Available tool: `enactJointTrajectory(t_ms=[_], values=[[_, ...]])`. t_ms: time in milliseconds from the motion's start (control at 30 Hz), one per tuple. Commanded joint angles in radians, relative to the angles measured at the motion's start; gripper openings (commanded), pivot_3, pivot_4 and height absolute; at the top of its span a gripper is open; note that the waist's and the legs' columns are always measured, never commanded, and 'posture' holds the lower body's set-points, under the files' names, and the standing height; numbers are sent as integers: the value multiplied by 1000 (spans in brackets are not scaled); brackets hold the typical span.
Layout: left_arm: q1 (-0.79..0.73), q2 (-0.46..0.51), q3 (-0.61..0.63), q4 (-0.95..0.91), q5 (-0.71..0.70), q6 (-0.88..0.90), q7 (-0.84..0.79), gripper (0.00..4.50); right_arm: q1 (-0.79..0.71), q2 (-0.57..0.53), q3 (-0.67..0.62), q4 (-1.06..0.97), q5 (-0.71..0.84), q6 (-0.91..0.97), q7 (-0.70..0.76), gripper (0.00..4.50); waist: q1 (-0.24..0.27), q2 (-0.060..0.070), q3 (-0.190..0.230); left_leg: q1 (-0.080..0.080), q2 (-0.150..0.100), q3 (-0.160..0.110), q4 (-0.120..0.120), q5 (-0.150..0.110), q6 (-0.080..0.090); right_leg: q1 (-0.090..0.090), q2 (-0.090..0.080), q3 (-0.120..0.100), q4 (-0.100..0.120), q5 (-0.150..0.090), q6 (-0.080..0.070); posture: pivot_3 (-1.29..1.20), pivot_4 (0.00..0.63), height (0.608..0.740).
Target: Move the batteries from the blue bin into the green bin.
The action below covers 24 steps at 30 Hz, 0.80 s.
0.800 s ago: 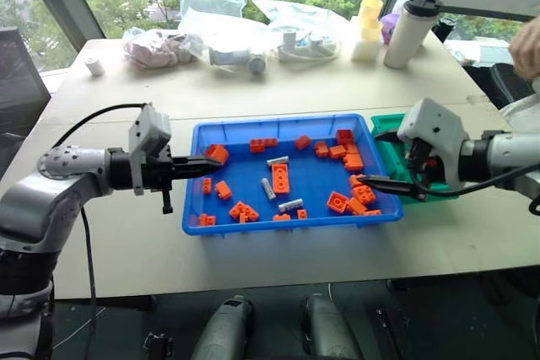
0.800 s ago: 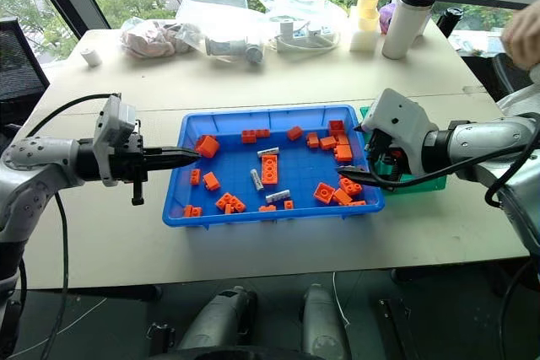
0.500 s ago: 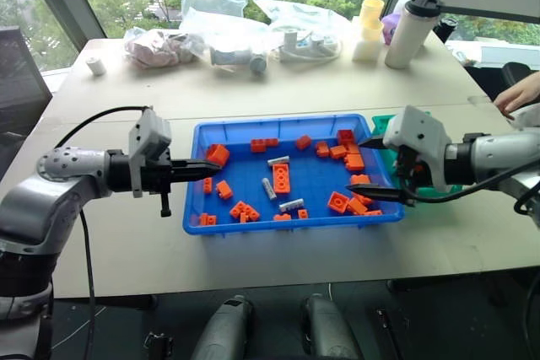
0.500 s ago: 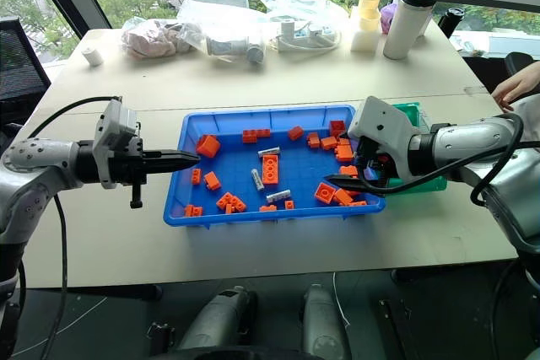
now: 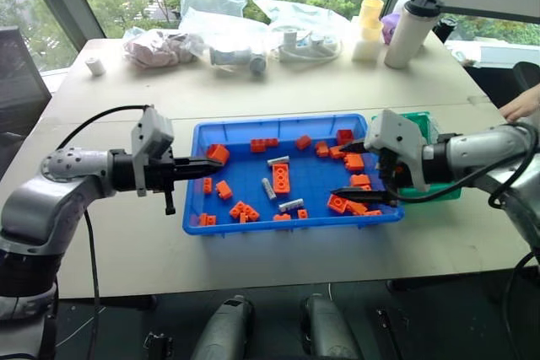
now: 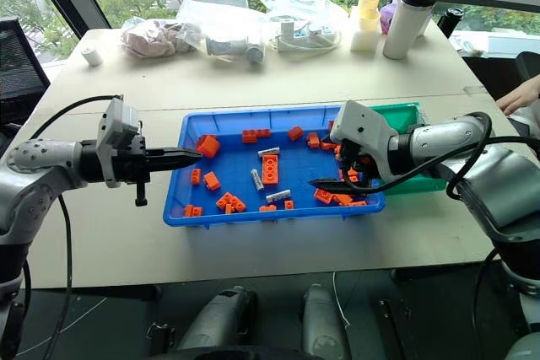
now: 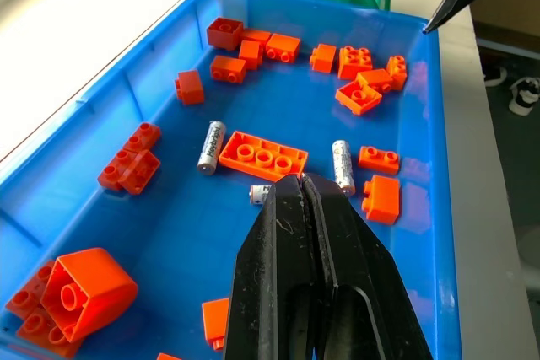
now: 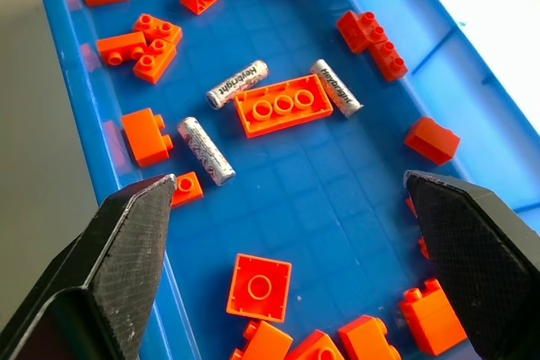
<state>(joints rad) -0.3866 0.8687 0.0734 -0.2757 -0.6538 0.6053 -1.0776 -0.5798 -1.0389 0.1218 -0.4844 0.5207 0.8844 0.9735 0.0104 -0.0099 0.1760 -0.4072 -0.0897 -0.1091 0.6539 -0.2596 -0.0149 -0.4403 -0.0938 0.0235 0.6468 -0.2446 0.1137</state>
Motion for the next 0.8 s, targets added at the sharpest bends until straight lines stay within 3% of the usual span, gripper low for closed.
enactJointTrajectory(t_ms=[33, 367, 800], values=[[-13, 2, 27, -20, 0, -9, 5, 0, -68, 38, 65, 35, -48, -56, 37, 4469, -1, 0, 0, 0, 0, 0, 0, 0, 0, 0, 0, 0, 0, 0, 0, 0, 150, 740], [2, -22, 23, -46, 20, -16, 39, 0, -239, 248, 333, 317, -230, -173, 157, 4469, -17, 0, 0, 0, 0, 0, -1, 0, -1, -1, 2, 0, 0, 0, 0, 0, 150, 740], [75, -23, 62, -117, 6, -4, 103, 0, -272, 364, 466, 474, -431, -286, 234, 4469, -24, 0, 0, 0, 0, -1, -2, 2, -3, -1, 2, 0, 0, 0, 0, 0, 150, 740]])
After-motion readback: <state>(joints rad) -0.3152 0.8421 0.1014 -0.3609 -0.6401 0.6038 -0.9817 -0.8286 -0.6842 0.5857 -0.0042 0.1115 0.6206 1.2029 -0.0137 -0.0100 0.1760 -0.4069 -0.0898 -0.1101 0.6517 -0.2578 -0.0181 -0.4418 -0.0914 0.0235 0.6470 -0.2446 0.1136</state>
